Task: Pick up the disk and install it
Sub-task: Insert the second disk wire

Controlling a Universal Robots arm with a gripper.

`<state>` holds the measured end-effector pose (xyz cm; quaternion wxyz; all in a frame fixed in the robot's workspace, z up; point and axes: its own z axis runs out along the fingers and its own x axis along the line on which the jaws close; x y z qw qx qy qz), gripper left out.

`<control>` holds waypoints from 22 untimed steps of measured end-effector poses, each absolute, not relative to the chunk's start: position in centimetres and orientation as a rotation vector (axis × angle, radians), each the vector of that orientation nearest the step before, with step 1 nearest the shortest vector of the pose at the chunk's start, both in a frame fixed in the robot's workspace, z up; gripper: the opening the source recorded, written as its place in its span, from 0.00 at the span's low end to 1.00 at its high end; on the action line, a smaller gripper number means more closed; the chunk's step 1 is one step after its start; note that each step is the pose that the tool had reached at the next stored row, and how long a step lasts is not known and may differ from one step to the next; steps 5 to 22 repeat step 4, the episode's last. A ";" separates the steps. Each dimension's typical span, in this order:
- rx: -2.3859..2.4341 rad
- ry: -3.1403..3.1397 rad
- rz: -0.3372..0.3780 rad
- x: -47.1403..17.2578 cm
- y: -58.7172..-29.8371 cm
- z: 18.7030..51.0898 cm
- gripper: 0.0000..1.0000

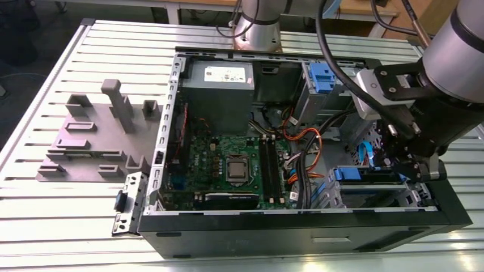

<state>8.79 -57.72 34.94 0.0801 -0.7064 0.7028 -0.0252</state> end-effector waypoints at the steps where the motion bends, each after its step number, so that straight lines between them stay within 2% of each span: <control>1: -2.113 2.102 -0.075 8.8 -57.7 35.0 0.11; 22: -2.113 2.102 -0.075 8.8 -57.7 35.0 0.11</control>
